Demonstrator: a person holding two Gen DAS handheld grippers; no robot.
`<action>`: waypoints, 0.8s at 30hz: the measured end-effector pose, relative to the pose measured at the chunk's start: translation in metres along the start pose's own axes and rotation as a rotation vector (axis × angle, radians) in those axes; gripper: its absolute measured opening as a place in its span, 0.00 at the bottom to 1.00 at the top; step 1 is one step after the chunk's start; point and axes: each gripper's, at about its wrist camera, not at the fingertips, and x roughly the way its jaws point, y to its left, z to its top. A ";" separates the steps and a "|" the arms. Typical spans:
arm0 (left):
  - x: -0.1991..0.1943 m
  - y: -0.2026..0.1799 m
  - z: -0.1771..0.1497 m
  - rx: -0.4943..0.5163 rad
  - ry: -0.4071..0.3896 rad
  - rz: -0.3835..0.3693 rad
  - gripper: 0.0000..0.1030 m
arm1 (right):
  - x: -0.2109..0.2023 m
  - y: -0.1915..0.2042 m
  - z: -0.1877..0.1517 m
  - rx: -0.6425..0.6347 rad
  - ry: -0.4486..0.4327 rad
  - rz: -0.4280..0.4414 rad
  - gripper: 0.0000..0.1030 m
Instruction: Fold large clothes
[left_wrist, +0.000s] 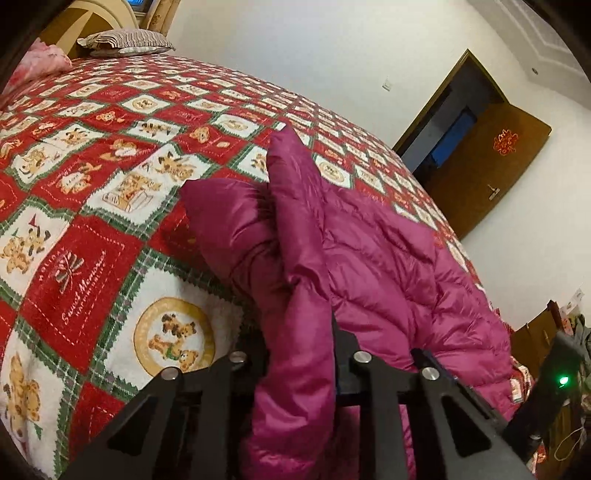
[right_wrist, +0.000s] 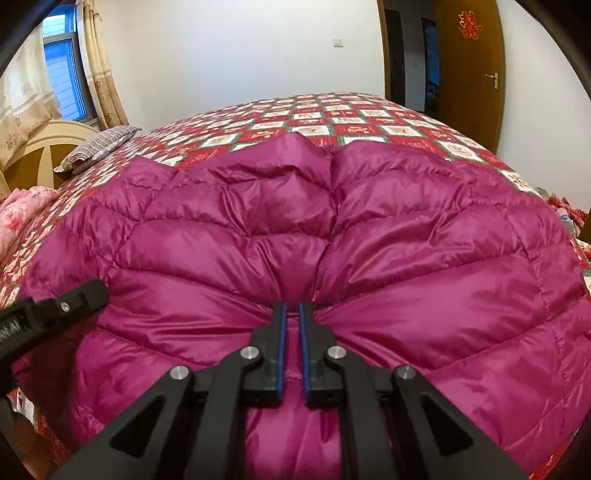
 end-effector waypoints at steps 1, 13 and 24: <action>-0.003 -0.004 0.001 0.009 -0.010 0.000 0.19 | 0.000 0.000 0.000 0.002 0.001 0.002 0.10; -0.038 -0.071 0.020 0.173 -0.084 -0.084 0.16 | 0.001 -0.010 0.001 0.045 0.013 0.051 0.10; -0.042 -0.117 0.018 0.296 -0.096 -0.101 0.15 | 0.002 -0.021 0.000 0.104 0.028 0.119 0.10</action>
